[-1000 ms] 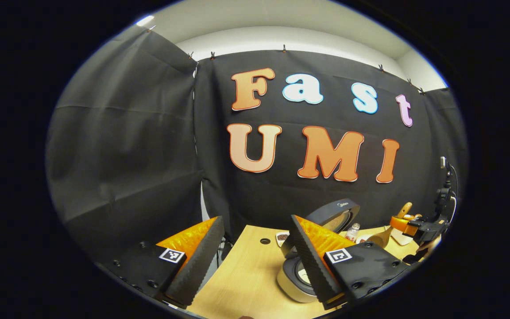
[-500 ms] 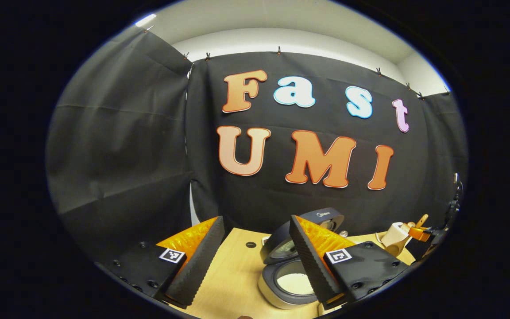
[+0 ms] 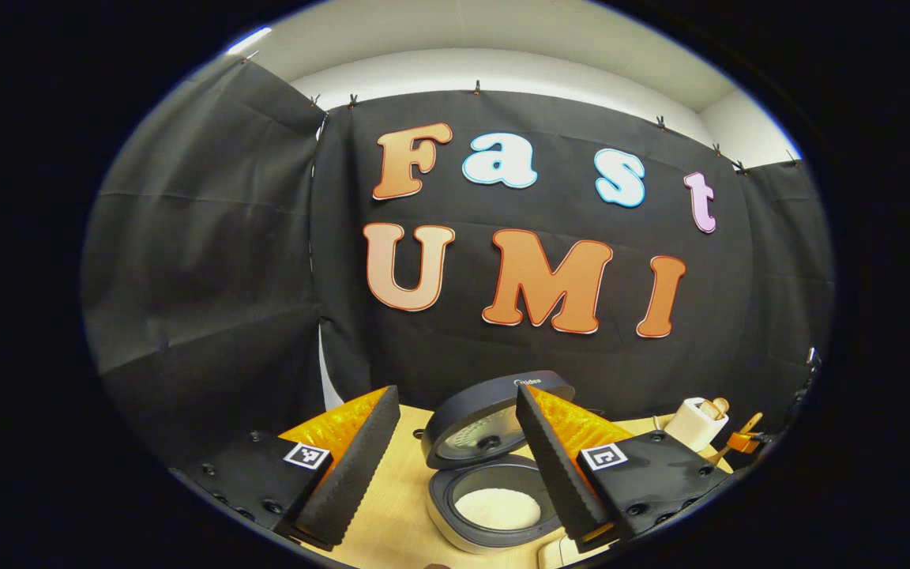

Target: Close the left gripper, press the button to open the rice cooker; take a wooden spoon from the chopstick holder with the right hand, scoop a spoonful of rice and pour it into the rice cooker, then put the wooden spoon back into the chopstick holder.

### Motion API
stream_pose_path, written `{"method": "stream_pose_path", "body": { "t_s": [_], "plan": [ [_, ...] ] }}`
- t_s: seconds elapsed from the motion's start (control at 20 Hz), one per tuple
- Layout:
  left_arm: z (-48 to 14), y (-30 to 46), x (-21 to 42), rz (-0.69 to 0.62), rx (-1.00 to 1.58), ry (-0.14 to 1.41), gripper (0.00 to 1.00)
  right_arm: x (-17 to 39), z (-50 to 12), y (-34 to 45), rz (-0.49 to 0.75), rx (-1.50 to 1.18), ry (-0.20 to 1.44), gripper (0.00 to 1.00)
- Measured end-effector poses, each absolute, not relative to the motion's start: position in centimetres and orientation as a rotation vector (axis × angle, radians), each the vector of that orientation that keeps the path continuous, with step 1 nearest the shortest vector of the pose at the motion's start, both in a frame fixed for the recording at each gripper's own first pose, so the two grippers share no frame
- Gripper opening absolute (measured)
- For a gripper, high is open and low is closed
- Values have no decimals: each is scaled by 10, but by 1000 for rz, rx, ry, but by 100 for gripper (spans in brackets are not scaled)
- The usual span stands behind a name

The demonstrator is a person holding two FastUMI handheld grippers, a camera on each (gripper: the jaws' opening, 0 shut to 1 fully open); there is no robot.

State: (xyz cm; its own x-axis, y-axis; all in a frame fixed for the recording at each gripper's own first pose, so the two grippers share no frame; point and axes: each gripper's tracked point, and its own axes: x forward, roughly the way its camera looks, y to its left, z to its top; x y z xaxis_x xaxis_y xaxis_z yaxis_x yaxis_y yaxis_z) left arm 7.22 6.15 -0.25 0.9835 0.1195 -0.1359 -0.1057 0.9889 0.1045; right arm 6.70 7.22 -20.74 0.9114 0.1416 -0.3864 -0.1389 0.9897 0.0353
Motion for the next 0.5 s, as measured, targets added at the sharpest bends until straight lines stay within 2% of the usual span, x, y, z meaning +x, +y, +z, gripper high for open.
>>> {"method": "stream_pose_path", "body": {
  "t_s": [0.5],
  "plan": [
    [-7, 60, 47, 201, 94, 171, 100, 69, -298, 43, 138, 43, 531, 0]
  ]
}}
